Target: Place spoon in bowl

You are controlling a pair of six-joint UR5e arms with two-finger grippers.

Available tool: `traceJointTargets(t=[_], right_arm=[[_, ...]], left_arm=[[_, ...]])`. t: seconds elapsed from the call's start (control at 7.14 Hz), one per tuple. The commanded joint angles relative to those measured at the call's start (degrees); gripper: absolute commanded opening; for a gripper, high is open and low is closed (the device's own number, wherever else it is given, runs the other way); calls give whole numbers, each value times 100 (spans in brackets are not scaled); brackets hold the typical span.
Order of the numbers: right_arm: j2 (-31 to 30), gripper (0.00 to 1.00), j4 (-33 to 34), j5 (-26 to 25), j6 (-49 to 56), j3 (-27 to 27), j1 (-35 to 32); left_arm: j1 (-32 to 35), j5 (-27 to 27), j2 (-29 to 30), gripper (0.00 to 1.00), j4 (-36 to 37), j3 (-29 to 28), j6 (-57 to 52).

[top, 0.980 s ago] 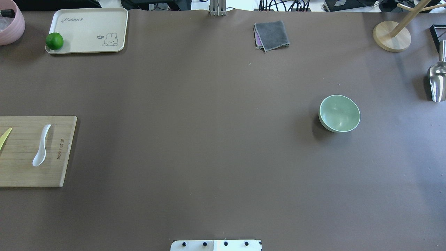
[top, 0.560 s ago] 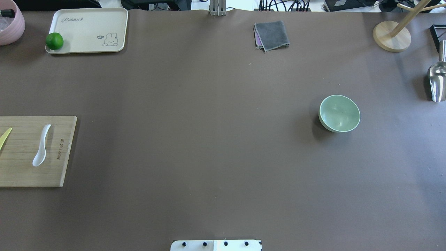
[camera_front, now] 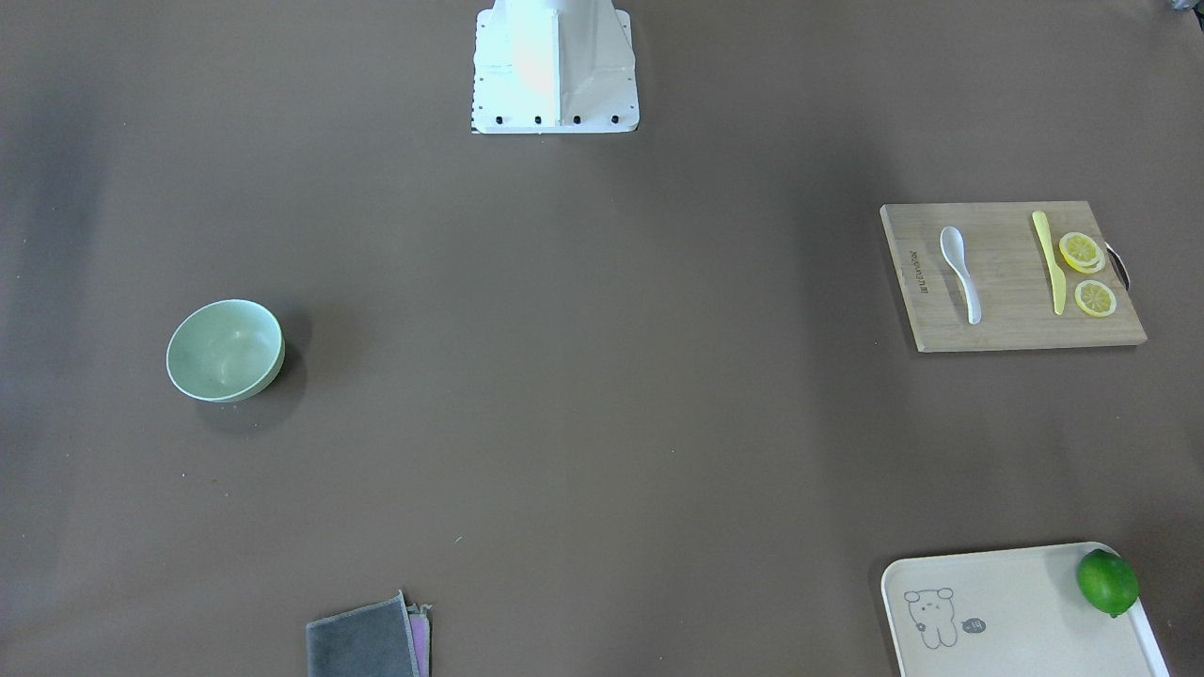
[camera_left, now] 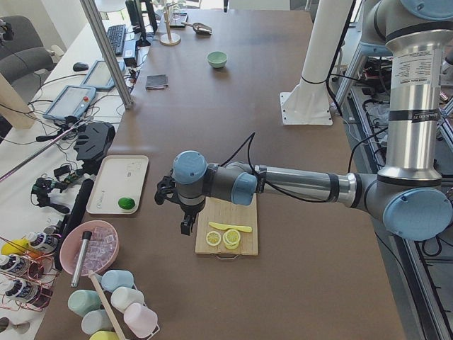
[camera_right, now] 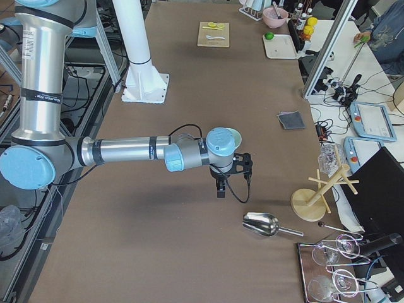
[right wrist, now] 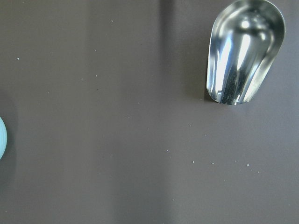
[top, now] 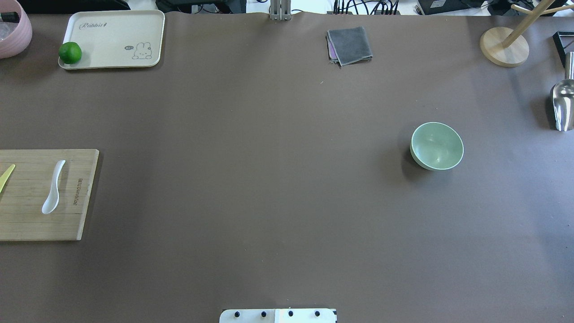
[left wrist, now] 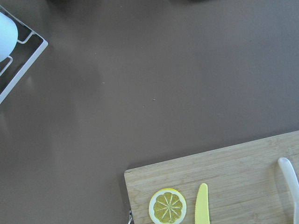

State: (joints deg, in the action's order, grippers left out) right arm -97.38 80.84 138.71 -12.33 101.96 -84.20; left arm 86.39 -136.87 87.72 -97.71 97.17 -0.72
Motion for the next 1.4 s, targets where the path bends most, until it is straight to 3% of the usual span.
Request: traceJointTargets(t=[0.0, 0.42, 0.7, 0.98, 1.26], right_arm=[[44, 100, 2, 16, -6, 8, 9], [79, 100, -443, 130, -189, 44, 324], [175, 100, -1031, 51, -1344, 44, 902], [412, 99, -1525, -360, -2647, 35, 1605], [754, 97, -1536, -756, -3186, -9, 2203]], left_arm=[[0, -24, 0, 97, 7, 91, 19], [-9, 2, 8, 98, 24, 83, 80], [-96, -33, 52, 98, 7, 222, 526], [-630, 11, 79, 98, -202, 547, 1491], [-886, 29, 79, 98, -450, 540, 1977]])
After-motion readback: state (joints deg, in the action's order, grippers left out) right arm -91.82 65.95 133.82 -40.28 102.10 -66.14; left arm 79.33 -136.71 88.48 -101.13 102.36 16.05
